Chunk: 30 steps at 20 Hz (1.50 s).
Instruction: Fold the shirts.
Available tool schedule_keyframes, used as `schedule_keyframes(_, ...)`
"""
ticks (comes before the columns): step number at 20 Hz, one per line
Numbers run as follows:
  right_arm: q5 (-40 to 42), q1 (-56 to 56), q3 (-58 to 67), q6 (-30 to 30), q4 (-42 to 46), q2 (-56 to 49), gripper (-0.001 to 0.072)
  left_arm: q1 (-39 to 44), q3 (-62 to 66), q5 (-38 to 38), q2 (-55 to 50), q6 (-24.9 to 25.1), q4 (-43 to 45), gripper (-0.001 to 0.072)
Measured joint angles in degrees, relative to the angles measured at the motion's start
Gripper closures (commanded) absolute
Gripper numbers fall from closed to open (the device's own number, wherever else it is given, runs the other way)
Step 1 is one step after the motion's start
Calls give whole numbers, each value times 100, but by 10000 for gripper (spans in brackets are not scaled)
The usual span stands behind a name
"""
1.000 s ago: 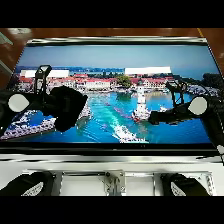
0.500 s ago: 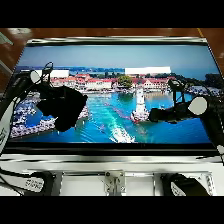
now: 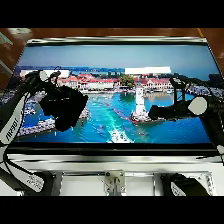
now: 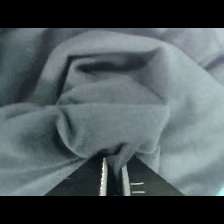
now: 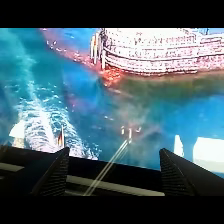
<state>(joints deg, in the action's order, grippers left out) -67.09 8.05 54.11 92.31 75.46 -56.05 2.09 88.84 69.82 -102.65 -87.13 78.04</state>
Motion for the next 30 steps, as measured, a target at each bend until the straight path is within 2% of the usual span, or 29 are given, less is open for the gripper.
schedule_keyframes(3,26,0,0,0,4,0,22,87,70,118,584,334,-796,667)
schedule_keyframes(8,-267,0,260,-149,0,0,22,682,114,-247,2509,664,-1604,667)
schedule_keyframes(13,-1067,0,1259,-455,4,0,22,1725,81,-514,3851,328,-1808,667)
schedule_keyframes(19,-2131,0,2175,-546,85,2,22,3475,-798,-1482,3624,-52,-1851,663)
schedule_keyframes(20,-2310,0,2225,-553,179,2,22,3692,-966,-1694,3445,-136,-1853,509)
schedule_keyframes(21,-2492,0,2262,-555,323,2,22,3895,-1115,-1858,3220,-232,-1856,164)
schedule_keyframes(22,-2616,0,2288,-555,474,2,22,4050,-1222,-1985,2979,-304,-1908,1)
schedule_keyframes(26,-2739,0,2319,-562,1095,2,22,3971,-1412,-1878,2400,-568,-2197,1)
schedule_keyframes(30,-2361,-11,1941,-603,1803,2,22,2761,-1473,-960,2494,-262,-2107,1)
